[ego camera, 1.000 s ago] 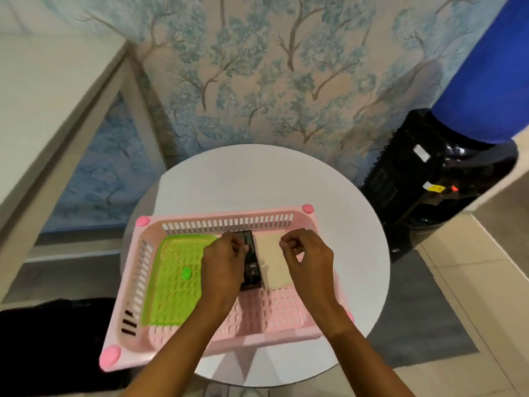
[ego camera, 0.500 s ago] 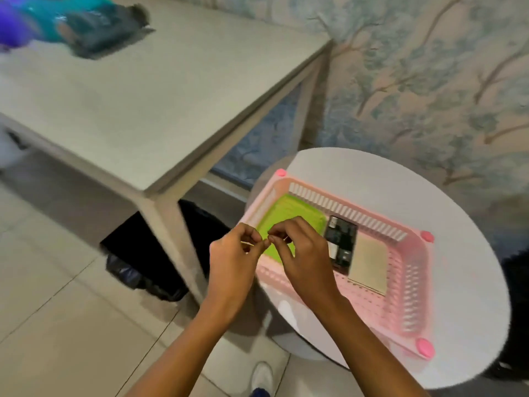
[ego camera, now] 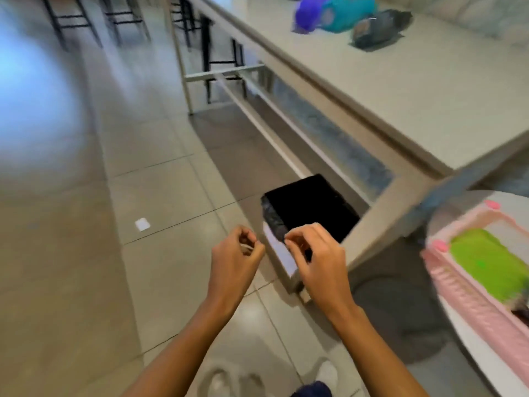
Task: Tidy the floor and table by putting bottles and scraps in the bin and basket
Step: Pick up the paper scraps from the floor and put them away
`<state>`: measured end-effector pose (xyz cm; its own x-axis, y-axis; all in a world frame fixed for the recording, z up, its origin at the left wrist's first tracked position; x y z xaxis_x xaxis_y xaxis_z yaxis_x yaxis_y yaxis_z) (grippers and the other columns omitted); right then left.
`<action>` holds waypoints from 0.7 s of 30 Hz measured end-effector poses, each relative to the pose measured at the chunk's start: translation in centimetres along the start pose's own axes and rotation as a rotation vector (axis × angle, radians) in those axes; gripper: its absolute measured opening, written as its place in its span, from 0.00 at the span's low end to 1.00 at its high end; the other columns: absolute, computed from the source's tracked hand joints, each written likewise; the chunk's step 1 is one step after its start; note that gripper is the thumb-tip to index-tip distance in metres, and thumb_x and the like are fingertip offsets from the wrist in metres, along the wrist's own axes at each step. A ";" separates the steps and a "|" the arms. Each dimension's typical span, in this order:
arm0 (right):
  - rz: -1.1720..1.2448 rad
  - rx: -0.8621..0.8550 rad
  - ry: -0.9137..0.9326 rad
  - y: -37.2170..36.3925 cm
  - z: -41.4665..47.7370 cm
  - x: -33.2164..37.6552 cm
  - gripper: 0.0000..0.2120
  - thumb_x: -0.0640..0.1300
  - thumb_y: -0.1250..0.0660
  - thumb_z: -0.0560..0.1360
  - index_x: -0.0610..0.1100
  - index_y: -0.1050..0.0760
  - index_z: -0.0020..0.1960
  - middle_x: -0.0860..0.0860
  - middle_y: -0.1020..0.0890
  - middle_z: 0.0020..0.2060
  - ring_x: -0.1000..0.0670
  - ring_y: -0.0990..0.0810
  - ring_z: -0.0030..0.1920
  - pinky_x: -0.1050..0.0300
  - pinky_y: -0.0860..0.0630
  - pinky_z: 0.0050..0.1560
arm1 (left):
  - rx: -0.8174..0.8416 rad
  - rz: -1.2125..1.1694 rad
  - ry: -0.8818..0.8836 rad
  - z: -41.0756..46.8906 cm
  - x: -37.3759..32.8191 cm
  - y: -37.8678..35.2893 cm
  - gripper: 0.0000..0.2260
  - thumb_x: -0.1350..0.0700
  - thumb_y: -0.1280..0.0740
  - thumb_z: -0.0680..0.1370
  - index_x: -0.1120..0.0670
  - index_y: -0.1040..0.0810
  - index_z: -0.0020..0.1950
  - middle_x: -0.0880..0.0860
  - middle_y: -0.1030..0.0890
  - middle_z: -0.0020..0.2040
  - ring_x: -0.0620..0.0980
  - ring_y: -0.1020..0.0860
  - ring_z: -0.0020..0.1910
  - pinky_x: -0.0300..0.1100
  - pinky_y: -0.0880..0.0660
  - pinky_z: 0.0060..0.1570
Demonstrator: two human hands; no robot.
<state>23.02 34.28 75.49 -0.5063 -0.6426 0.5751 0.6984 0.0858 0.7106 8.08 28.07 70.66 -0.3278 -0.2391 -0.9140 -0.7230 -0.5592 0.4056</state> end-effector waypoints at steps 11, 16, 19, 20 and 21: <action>0.154 0.234 0.176 -17.9 6.6 15.5 0.02 0.37 0.29 0.74 0.41 0.21 0.46 0.50 0.20 0.41 0.58 0.25 0.39 0.75 0.30 0.44 | -0.346 -0.013 0.209 3.0 11.8 20.5 0.04 0.58 0.34 0.74 0.50 0.26 0.41 0.52 0.19 0.36 0.46 0.18 0.34 0.41 0.19 0.34; 0.223 0.365 0.180 -27.0 11.6 18.0 0.01 0.38 0.30 0.75 0.42 0.22 0.46 0.50 0.20 0.41 0.57 0.24 0.39 0.72 0.28 0.41 | -0.438 -0.155 0.349 7.7 17.1 23.9 0.02 0.59 0.35 0.76 0.52 0.26 0.44 0.52 0.19 0.38 0.45 0.18 0.34 0.40 0.19 0.32; 0.246 0.436 0.148 -33.6 15.9 18.6 0.02 0.38 0.30 0.75 0.43 0.22 0.45 0.51 0.20 0.40 0.58 0.24 0.39 0.71 0.27 0.41 | -0.456 -0.193 0.408 12.7 20.7 25.8 0.03 0.59 0.35 0.76 0.52 0.26 0.43 0.52 0.20 0.38 0.44 0.18 0.32 0.38 0.20 0.31; 0.261 0.453 0.138 -35.5 17.3 18.7 0.02 0.38 0.29 0.75 0.43 0.22 0.45 0.51 0.20 0.40 0.58 0.24 0.38 0.72 0.27 0.41 | -0.455 -0.186 0.423 14.3 21.6 26.5 0.03 0.59 0.35 0.76 0.52 0.26 0.43 0.52 0.20 0.38 0.45 0.18 0.33 0.37 0.21 0.31; 0.280 0.467 0.131 -37.9 19.1 18.9 0.02 0.39 0.29 0.74 0.44 0.22 0.45 0.52 0.20 0.40 0.58 0.24 0.38 0.73 0.27 0.40 | -0.454 -0.162 0.438 16.6 22.9 27.6 0.04 0.58 0.35 0.77 0.50 0.26 0.43 0.51 0.21 0.38 0.46 0.18 0.34 0.36 0.21 0.32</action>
<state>-22.67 33.48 67.22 -0.2462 -0.6332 0.7338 0.4835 0.5759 0.6592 -29.45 20.31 61.12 0.1116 -0.3709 -0.9219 -0.3820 -0.8724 0.3048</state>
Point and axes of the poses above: each hand's wrist, its own z-axis towards the middle knuckle, its own y-axis out of the back of the hand, x = y × z, the point moved 8 cm from there along z, towards the middle knuckle
